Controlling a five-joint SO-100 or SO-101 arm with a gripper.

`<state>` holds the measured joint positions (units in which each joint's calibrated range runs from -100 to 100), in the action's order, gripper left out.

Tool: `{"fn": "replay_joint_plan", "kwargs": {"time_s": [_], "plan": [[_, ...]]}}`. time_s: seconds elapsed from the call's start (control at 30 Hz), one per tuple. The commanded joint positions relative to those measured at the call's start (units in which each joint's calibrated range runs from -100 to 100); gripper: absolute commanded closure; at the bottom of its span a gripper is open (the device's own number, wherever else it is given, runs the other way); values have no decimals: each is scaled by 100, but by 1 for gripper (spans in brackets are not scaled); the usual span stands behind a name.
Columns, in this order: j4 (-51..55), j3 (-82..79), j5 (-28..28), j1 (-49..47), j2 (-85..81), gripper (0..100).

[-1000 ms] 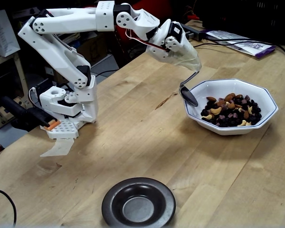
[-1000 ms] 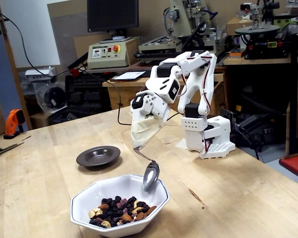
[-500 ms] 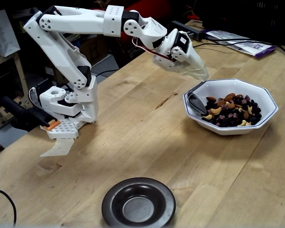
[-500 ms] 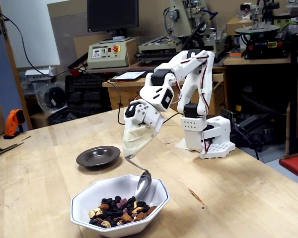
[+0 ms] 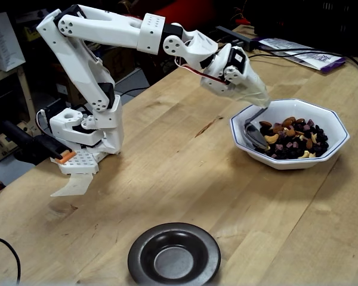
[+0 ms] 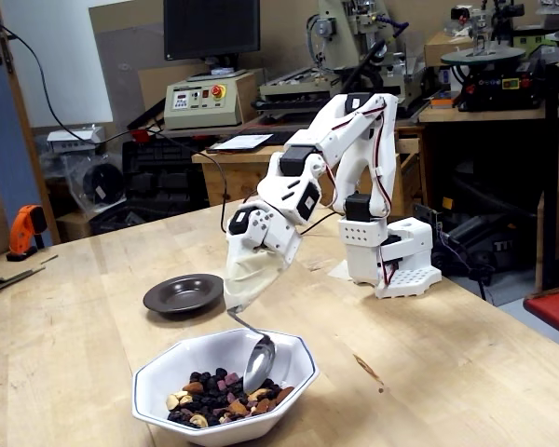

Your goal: Use spoon to transfer food from the white bowl to brown plate

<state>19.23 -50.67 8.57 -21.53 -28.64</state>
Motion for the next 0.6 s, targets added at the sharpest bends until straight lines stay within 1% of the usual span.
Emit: {"fn": "replay_joint_plan", "kwargs": {"time_s": [0.0, 0.2, 0.3, 0.43, 0.57], "plan": [[-500, -517, -10, 57, -101, 95], [-1939, -1517, -15, 64, -93, 95], [-2468, -1968, -15, 64, -93, 95], [-2990, -2349, -15, 64, -42, 95], [-3291, -2543, -15, 64, -42, 95]]}}
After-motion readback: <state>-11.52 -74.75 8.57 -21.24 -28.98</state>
